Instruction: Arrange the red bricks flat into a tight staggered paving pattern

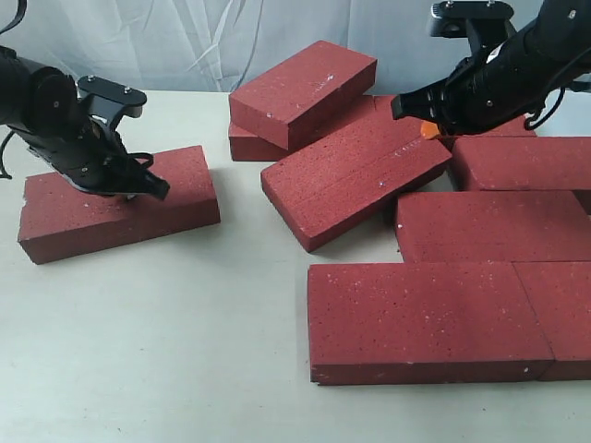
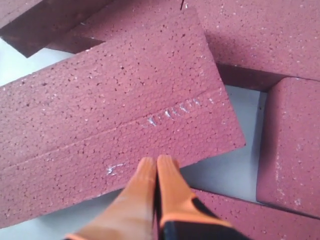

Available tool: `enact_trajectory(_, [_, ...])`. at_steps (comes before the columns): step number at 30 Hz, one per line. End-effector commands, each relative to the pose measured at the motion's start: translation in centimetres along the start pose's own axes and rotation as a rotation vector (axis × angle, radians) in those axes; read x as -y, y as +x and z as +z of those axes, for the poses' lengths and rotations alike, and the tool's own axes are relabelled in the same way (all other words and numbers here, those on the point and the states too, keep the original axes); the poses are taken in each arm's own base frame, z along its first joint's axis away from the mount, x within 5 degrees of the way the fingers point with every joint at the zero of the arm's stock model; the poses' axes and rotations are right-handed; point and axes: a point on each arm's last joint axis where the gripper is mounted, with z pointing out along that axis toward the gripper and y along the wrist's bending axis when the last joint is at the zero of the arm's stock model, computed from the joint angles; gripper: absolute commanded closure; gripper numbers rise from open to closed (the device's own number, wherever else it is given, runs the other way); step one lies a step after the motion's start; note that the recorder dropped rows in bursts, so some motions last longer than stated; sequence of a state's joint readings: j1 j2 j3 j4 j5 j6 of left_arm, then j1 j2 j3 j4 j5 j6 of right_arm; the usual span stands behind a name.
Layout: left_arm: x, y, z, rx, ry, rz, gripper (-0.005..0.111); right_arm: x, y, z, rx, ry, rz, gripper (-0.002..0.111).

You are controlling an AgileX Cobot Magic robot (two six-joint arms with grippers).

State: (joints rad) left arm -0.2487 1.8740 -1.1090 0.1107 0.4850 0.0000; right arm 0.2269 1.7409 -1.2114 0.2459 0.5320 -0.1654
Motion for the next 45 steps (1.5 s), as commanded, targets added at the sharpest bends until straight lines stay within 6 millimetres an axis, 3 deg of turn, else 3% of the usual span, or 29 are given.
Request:
enact_trajectory(1, [-0.3,-0.6,-2.0,0.004,0.011,-0.049,0.107,0.5,-0.4,-0.1,0.049,0.038,-0.049,0.109])
enact_trajectory(5, [1.3,-1.4,-4.9,0.060,0.096,-0.024,0.107,0.6,-0.8,0.0,0.087,0.047,-0.055,0.109])
enact_trajectory(10, [6.5,-2.2,-6.5,0.145,0.282,0.122,0.107,0.8,-1.3,1.4,0.076,0.049,-0.058,0.109])
enact_trajectory(20, [14.3,-2.6,-4.7,0.220,0.390,0.199,0.107,3.2,-2.1,2.6,0.092,0.082,0.048,0.109])
enact_trajectory(24, [16.5,-3.5,-3.5,0.232,0.432,0.192,0.107,4.7,-1.8,3.3,0.086,0.105,0.080,0.109])
enact_trajectory(29, [19.1,-4.9,-2.7,0.230,0.530,0.217,0.107,5.2,-1.5,4.9,0.097,0.115,0.088,0.109])
enact_trajectory(39, [21.3,-4.7,-0.8,0.110,0.612,0.292,0.107,5.6,-1.6,6.5,0.108,0.123,0.089,0.109])
enact_trajectory(45, [21.0,-4.4,-0.6,0.097,0.569,0.382,0.107,5.8,-1.1,7.7,0.064,0.119,0.096,0.109])
